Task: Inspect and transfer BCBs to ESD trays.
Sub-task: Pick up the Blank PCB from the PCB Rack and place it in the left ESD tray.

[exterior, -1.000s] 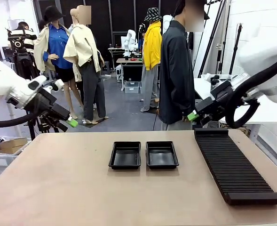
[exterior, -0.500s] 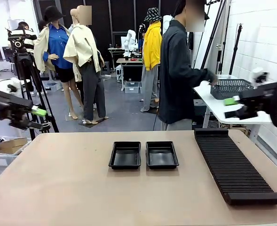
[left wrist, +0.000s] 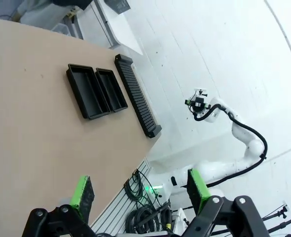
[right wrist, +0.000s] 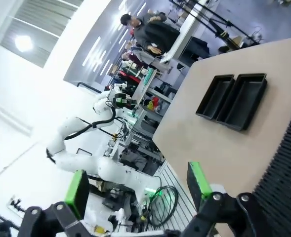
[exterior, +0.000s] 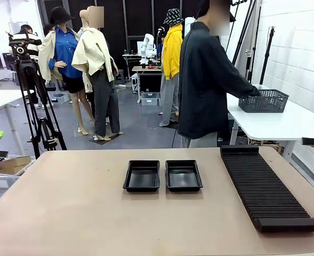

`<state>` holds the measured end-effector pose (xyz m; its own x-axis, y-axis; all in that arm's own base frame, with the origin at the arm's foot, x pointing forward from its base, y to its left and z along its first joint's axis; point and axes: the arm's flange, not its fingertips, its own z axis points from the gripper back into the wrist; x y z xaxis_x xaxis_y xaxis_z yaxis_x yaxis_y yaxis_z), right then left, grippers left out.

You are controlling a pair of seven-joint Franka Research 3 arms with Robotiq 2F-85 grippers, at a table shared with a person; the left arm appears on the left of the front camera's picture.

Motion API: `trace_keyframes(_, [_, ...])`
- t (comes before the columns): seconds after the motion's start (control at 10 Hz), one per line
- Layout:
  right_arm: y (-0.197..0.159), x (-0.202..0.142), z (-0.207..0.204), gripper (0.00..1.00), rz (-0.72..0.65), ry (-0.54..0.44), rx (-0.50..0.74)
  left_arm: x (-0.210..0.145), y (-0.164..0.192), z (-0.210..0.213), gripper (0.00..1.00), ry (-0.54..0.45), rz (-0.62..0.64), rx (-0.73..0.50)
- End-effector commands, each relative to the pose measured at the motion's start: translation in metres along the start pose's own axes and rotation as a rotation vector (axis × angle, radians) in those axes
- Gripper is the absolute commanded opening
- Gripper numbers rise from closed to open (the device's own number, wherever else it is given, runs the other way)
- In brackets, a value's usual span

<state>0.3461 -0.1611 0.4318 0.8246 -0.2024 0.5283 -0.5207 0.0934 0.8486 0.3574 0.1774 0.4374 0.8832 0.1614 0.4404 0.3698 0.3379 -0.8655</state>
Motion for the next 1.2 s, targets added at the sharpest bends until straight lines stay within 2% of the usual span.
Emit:
trace_keyframes(0.0, [-0.009,0.004,0.015,1.0,0.019,0.007,0.013,-0.012,0.021,0.019,1.0,-0.065,-0.003,-0.051])
trace_keyframes(0.3, [-0.027,0.001,0.036,1.0,-0.023,0.019,0.034,-0.025,0.035,0.034,1.0,-0.106,0.008,-0.07])
trace_keyframes(0.7, [-0.035,0.001,0.036,1.0,-0.064,0.06,0.035,-0.036,0.05,0.046,1.0,-0.133,0.025,-0.08])
trace_keyframes(0.8, [-0.033,0.004,0.034,1.0,-0.048,0.051,0.067,-0.035,0.05,0.046,1.0,-0.133,0.006,-0.085])
trace_keyframes(0.9, [-0.038,-0.001,0.034,1.0,-0.078,0.03,0.028,-0.036,0.048,0.042,1.0,-0.102,0.056,-0.051])
trace_keyframes(1.1, [-0.038,-0.001,0.034,1.0,-0.078,0.03,0.028,-0.036,0.048,0.042,1.0,-0.102,0.056,-0.051])
